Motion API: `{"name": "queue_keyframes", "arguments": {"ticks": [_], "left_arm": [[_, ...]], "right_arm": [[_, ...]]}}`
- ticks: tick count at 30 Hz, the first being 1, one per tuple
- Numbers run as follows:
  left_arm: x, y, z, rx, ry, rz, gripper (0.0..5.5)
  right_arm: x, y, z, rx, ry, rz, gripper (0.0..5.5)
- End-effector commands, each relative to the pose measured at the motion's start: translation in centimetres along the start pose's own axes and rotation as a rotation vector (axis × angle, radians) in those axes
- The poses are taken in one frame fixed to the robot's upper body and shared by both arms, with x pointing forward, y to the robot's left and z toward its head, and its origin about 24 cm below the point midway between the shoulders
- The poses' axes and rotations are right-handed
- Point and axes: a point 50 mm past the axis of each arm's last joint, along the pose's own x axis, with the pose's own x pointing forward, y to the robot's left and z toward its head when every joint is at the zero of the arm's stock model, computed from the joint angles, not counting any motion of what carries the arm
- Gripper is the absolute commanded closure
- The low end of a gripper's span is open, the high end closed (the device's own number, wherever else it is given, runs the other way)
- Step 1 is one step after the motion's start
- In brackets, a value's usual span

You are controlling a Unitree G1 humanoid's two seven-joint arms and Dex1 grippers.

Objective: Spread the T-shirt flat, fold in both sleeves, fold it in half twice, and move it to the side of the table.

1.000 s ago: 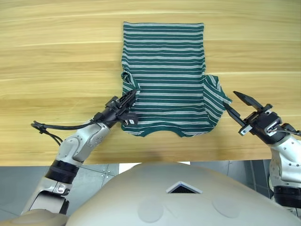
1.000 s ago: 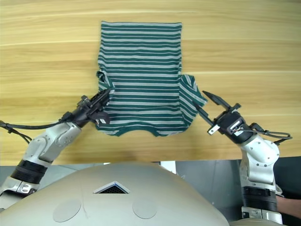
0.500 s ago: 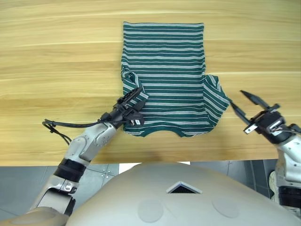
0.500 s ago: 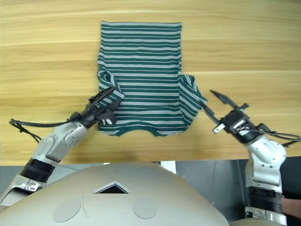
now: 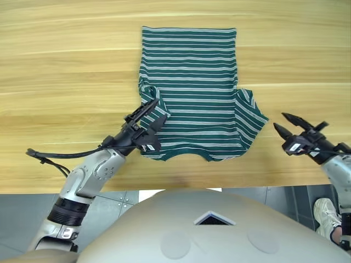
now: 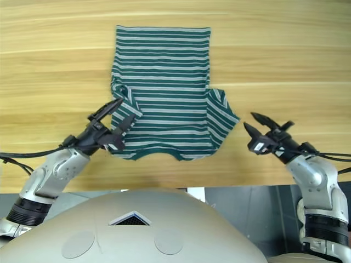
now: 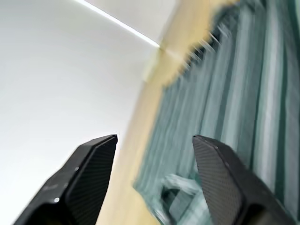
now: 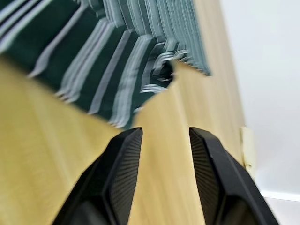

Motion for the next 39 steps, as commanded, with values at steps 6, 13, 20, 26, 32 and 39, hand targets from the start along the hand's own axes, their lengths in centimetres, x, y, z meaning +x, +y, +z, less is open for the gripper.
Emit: {"name": "queue_keyframes", "arguments": {"ticks": [6, 13, 20, 26, 32, 39], "left_arm": [[0.2, 2.7, 2.4, -0.036, -0.103, 0.148, 2.53], [0.2, 2.8, 2.3, -0.046, -0.094, 0.165, 2.53], [0.4, 2.6, 2.2, -0.043, -0.098, 0.154, 2.53], [0.4, 2.3, 2.3, -0.047, -0.099, 0.139, 2.49], [0.5, 2.2, 2.4, -0.045, -0.105, 0.13, 2.49], [0.7, 2.2, 2.5, -0.045, -0.11, 0.123, 2.49]], "right_arm": [[0.4, 1.9, -0.8, -0.081, 0.056, 0.107, 3.64], [2.3, 1.1, -0.7, -0.114, 0.041, 0.028, 3.64], [3.1, 1.4, -0.3, -0.118, 0.017, 0.025, 3.64], [3.0, 1.6, -0.3, -0.119, 0.018, 0.038, 4.09], [3.0, 1.9, -0.5, -0.12, 0.025, 0.052, 5.1], [3.0, 2.1, -0.6, -0.128, 0.031, 0.068, 5.48]]}}
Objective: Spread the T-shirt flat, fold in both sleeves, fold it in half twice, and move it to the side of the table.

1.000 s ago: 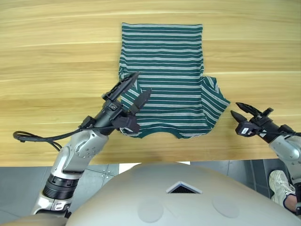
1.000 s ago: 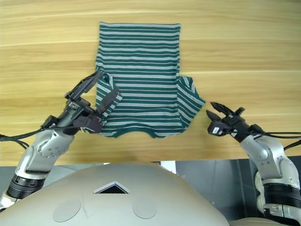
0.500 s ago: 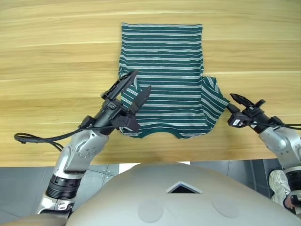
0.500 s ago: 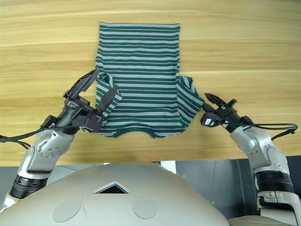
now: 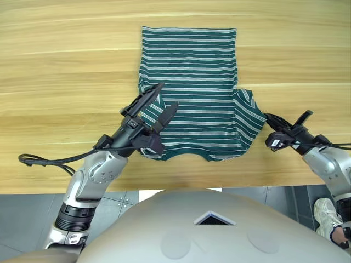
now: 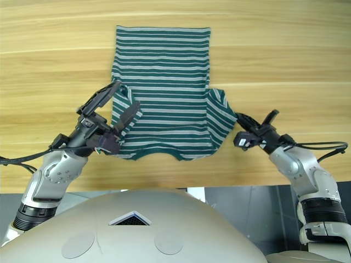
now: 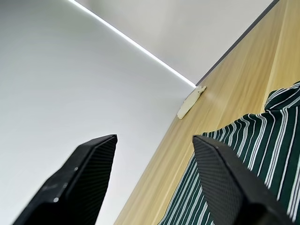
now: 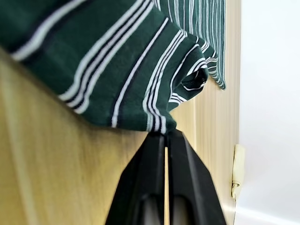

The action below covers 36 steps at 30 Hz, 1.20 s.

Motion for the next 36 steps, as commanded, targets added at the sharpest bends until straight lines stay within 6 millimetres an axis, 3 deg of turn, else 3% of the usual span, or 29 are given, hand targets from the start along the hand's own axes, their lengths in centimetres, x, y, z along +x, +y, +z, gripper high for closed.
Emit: {"name": "queue_keyframes", "arguments": {"ticks": [1, 5, 9, 18, 24, 31, 36], "left_arm": [[0.1, -0.1, -0.1, 0.007, -0.004, -0.015, 2.49], [0.1, 0.0, -0.2, 0.021, 0.001, -0.01, 2.49], [0.1, -0.1, -0.4, 0.02, 0.011, -0.004, 2.49], [-0.3, -1.0, -1.4, 0.035, 0.043, -0.045, 2.49], [0.0, -1.5, -1.6, 0.041, 0.041, -0.066, 2.49], [-0.1, -2.1, -1.7, 0.04, 0.039, -0.096, 2.49], [0.1, -2.3, -1.6, 0.036, 0.038, -0.092, 2.49]], "right_arm": [[-0.3, 2.0, -0.4, 0.007, 0.041, 0.101, 5.48], [-0.1, 1.5, 0.5, 0.076, -0.015, 0.043, 5.48], [0.2, -1.6, 2.9, 0.252, -0.162, -0.154, 5.48], [0.9, -3.9, 3.1, 0.346, -0.191, -0.294, 5.48], [1.6, -3.9, 5.3, 0.34, -0.285, -0.234, 5.48], [3.2, -2.6, 8.3, 0.342, -0.396, -0.139, 5.48], [4.1, -2.1, 9.1, 0.329, -0.419, -0.109, 5.48]]}}
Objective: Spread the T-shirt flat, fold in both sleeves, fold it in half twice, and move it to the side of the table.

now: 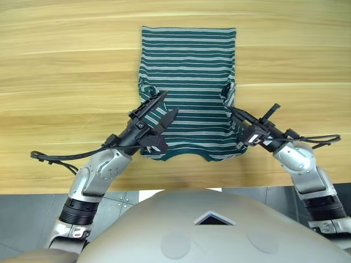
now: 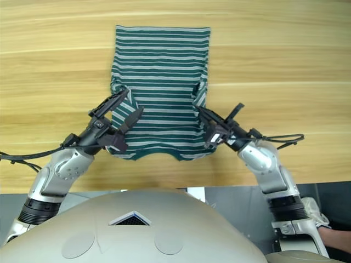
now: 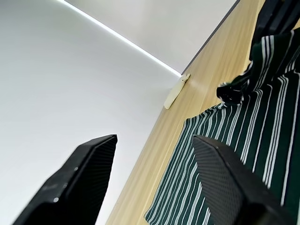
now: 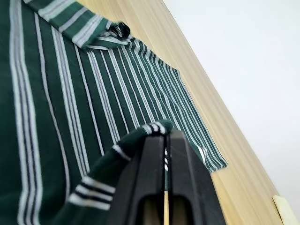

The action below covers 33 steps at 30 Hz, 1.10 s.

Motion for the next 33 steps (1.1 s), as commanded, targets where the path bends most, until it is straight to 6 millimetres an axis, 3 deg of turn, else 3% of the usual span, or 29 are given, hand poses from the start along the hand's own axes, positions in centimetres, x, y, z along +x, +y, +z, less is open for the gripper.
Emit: {"name": "queue_keyframes", "arguments": {"ticks": [1, 6, 12, 15, 20, 24, 29, 33], "left_arm": [[0.2, -0.3, 0.0, 0.0, -0.004, -0.007, 2.49], [0.1, -0.3, -0.2, 0.001, 0.005, -0.007, 2.49], [-0.8, 0.6, -0.9, 0.036, 0.047, -0.003, 2.49], [-1.9, 1.4, -1.8, 0.086, 0.112, -0.012, 2.49], [-6.5, 4.2, -5.2, 0.179, 0.351, -0.029, 2.49], [-7.6, 4.8, -5.8, 0.169, 0.381, -0.08, 2.49], [-9.0, 3.3, -5.9, 0.104, 0.392, -0.261, 2.49], [-10.0, 0.5, -5.5, -0.035, 0.347, -0.499, 2.49]], "right_arm": [[0.8, 0.3, 0.0, -0.025, -0.008, 0.035, 5.48], [1.6, 0.5, -0.3, -0.059, -0.002, 0.056, 4.87], [1.1, 0.2, -1.3, -0.093, 0.054, 0.037, 3.77], [0.0, 0.1, -1.9, -0.095, 0.092, 0.054, 3.77], [-3.4, 1.0, -4.1, -0.097, 0.219, 0.175, 3.77], [-3.2, 1.2, -4.4, -0.084, 0.192, 0.191, 3.77], [-1.8, -1.9, -1.4, 0.009, -0.01, -0.024, 3.77], [-4.4, -5.6, -0.4, 0.067, -0.036, -0.174, 3.77]]}}
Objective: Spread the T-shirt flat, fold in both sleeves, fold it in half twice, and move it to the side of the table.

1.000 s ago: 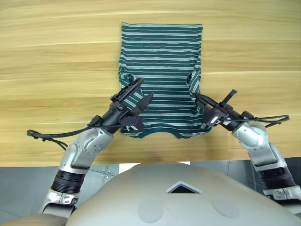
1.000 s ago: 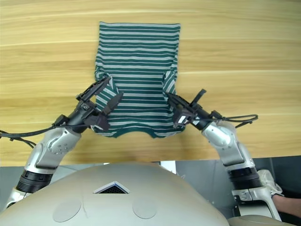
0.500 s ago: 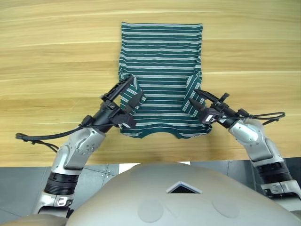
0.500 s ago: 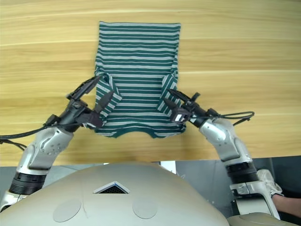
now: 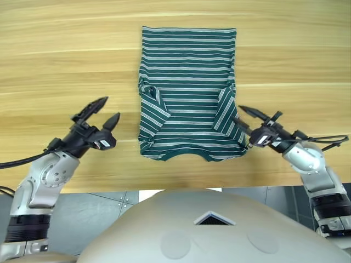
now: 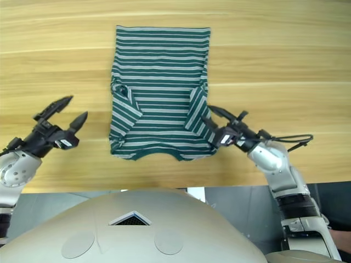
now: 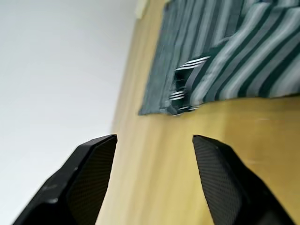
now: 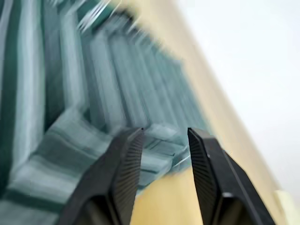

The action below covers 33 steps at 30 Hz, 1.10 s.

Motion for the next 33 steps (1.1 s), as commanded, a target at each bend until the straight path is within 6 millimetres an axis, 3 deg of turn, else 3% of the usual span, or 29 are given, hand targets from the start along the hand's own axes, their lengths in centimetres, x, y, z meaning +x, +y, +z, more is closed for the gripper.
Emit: {"name": "queue_keyframes", "arguments": {"ticks": [1, 5, 8, 15, 21, 31, 33], "left_arm": [[0.0, -2.8, 0.3, -0.064, -0.073, -0.261, 2.49], [0.8, -4.4, 0.9, -0.076, -0.147, -0.421, 2.49], [1.1, -5.1, 1.1, -0.076, -0.181, -0.498, 2.49], [0.6, -5.6, 1.2, -0.054, -0.195, -0.587, 2.49], [-0.5, -6.1, 1.1, -0.055, -0.191, -0.657, 2.49], [-0.3, -6.9, 1.4, -0.051, -0.207, -0.702, 4.15], [-0.3, -7.0, 1.4, -0.051, -0.208, -0.704, 4.68]], "right_arm": [[-3.0, -3.0, -0.1, -0.022, 0.08, -0.038, 3.77], [-7.1, -1.9, -2.3, -0.104, 0.311, 0.149, 3.77], [-8.9, -0.6, -2.9, -0.11, 0.399, 0.265, 3.77], [-9.7, 1.7, -4.0, -0.131, 0.455, 0.404, 3.77], [-8.1, 3.3, -3.1, -0.123, 0.331, 0.468, 3.77], [-8.2, 4.0, -2.4, -0.118, 0.299, 0.532, 3.73], [-8.1, 4.1, -2.3, -0.117, 0.285, 0.54, 3.73]]}}
